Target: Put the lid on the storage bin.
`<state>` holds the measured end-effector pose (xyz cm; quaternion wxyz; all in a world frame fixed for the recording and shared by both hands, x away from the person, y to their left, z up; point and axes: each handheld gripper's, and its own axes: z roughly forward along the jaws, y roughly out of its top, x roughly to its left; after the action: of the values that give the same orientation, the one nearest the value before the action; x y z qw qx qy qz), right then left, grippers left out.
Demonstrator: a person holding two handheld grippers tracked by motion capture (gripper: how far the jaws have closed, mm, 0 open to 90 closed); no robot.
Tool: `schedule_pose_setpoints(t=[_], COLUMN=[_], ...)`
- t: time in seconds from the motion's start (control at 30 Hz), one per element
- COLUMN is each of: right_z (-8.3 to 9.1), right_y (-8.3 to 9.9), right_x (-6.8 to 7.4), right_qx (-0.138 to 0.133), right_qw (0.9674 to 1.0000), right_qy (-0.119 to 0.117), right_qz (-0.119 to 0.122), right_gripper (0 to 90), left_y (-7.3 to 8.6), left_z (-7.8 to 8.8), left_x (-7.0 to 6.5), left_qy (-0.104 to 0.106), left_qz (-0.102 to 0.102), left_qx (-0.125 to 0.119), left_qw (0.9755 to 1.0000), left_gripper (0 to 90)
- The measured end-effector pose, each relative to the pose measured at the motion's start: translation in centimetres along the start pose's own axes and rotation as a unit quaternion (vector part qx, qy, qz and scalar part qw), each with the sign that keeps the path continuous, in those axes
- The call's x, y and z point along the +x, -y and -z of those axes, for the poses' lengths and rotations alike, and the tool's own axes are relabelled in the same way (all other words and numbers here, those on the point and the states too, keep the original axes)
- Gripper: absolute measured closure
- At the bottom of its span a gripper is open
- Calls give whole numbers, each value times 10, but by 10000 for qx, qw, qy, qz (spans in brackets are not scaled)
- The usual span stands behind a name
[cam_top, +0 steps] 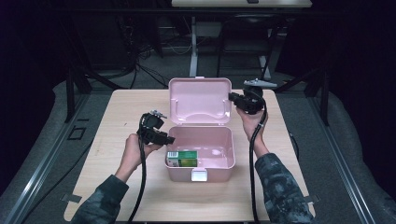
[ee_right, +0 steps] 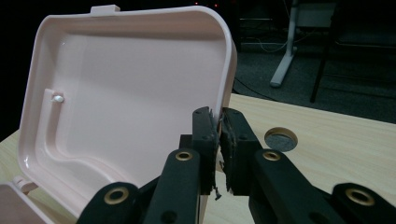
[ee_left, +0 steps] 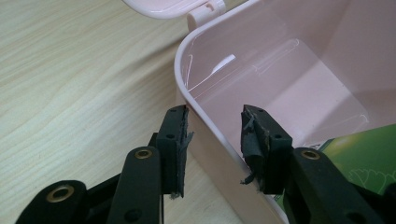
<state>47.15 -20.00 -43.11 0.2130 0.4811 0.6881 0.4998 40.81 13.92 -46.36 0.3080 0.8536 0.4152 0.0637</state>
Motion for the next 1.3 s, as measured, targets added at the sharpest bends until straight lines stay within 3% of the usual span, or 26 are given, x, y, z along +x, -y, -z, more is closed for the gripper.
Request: schedule_pose_setpoints(t=[0.4, 0.83, 1.3], right_z=[15, 29, 43], right_y=[-2, 2, 4], right_x=[6, 9, 7], right_qx=[-233, -420, -390], right_qw=[9992, 9975, 9960], right_qy=[-211, -325, -513], right_qz=[233, 469, 613], right_gripper=[853, 853, 852], left_y=[0, 0, -1], left_z=[0, -1, -2], left_x=[-3, -4, -6], left_qy=[-155, -159, -178], left_qz=[-28, -1, 20], left_qx=[43, 12, -1], left_qw=[9999, 9999, 9998], left_gripper=[612, 614, 618])
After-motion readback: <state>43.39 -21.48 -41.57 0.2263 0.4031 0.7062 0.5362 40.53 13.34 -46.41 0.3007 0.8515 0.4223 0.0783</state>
